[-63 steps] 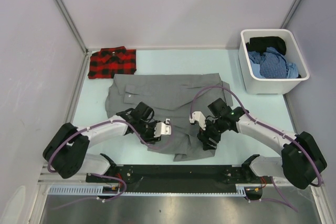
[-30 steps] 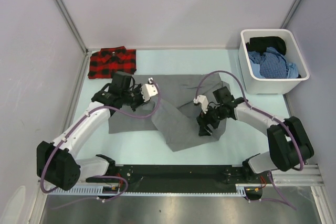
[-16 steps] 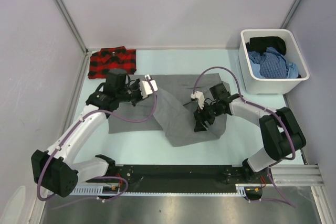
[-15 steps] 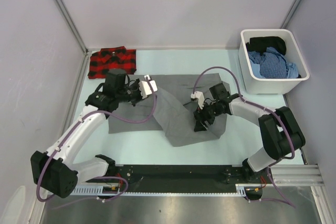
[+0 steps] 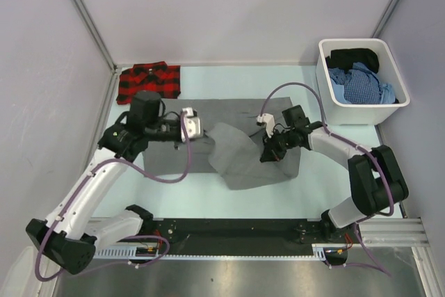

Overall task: Fold and stack the long sleeve shirts
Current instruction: Fold the shirt

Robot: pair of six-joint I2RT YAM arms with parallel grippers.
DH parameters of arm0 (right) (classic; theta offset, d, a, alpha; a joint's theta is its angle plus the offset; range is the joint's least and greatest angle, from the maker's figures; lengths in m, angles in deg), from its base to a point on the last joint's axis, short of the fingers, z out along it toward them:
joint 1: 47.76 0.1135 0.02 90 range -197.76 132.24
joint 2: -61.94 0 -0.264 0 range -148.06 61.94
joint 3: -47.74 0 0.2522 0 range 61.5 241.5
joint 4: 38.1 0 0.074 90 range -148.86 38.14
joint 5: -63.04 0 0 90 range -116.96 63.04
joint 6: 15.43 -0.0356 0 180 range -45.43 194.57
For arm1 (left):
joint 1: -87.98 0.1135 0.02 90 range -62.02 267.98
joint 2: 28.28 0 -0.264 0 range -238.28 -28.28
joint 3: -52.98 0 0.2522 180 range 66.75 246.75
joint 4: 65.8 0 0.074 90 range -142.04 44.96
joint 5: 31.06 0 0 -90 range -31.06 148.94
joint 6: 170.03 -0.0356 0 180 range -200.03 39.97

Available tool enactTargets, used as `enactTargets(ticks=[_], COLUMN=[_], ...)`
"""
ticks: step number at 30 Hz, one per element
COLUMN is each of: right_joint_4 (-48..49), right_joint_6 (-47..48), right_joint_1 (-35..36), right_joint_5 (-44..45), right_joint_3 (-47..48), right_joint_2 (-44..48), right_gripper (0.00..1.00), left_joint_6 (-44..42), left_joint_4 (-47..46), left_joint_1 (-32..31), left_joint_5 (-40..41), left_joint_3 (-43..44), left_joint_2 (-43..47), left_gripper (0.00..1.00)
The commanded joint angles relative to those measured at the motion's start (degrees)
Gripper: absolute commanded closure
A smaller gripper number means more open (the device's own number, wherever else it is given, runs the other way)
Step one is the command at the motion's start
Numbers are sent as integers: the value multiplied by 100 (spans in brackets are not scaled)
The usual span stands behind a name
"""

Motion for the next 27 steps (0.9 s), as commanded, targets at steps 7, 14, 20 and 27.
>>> enactTargets(ticks=[7,14,20,27], right_joint_4=[-96,-703,-694,-853], right_joint_6=[-64,428,631,526], right_joint_1=[-143,138,586,877], right_joint_5=[276,486,1014,1225], right_joint_3=[-471,-629,-990,-990], right_joint_2=[1816,2608,3118,3373], right_gripper=[100,100,100,100], left_joint_6=[-321,-1215,-2297,-3430], left_joint_4=[1038,1459,1004,564], left_joint_1=[-2667,-50,1394,1852], left_joint_5=[329,1288,2193,2994], left_joint_3=[-1307,-2221,-2731,-3416], left_joint_2=[648,642,-63,-213], left_gripper=[46,41,45,46])
